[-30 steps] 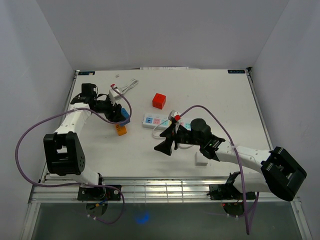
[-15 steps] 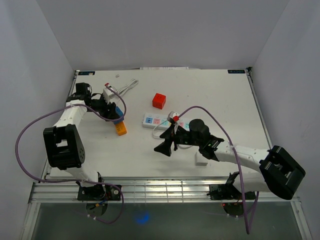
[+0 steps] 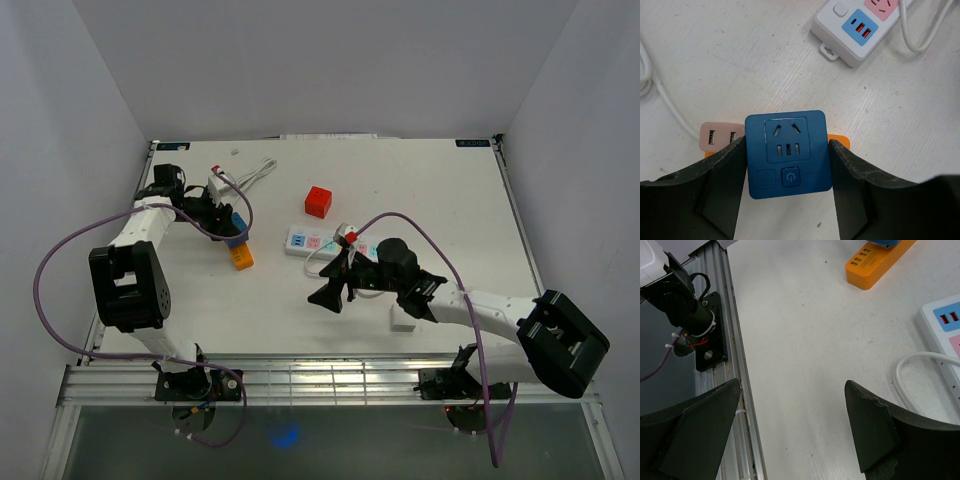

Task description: Insert the plug

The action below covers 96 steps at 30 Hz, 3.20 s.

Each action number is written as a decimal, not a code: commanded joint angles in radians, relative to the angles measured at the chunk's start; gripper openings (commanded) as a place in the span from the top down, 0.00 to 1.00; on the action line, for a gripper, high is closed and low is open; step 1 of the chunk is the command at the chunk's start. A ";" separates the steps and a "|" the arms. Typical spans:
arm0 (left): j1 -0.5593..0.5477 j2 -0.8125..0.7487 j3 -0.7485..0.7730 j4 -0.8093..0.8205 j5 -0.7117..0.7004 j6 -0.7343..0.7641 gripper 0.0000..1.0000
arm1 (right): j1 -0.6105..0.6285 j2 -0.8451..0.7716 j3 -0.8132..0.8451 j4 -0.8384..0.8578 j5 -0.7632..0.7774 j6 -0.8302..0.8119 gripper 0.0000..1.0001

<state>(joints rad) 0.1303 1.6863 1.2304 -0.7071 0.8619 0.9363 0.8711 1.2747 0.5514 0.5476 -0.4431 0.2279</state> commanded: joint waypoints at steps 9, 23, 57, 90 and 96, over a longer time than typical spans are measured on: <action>0.011 -0.017 -0.031 0.051 -0.032 0.082 1.00 | 0.003 0.009 0.028 0.015 0.000 -0.012 0.10; 0.003 -0.016 -0.088 0.058 0.086 0.131 1.00 | 0.005 0.009 0.028 0.020 0.001 -0.007 0.10; 0.006 -0.077 -0.230 0.320 0.269 -0.134 1.00 | 0.003 0.002 0.024 0.052 -0.005 0.002 0.10; -0.317 -0.510 -0.615 0.737 -0.057 -0.584 1.00 | -0.012 0.124 0.331 -0.155 0.080 0.041 0.25; -0.316 -0.488 -0.548 0.633 -0.098 -0.487 1.00 | -0.012 0.135 0.329 -0.150 0.080 0.042 0.25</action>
<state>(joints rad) -0.1848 1.2095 0.6338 -0.0448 0.7727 0.3977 0.8635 1.4113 0.8417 0.3882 -0.3679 0.2604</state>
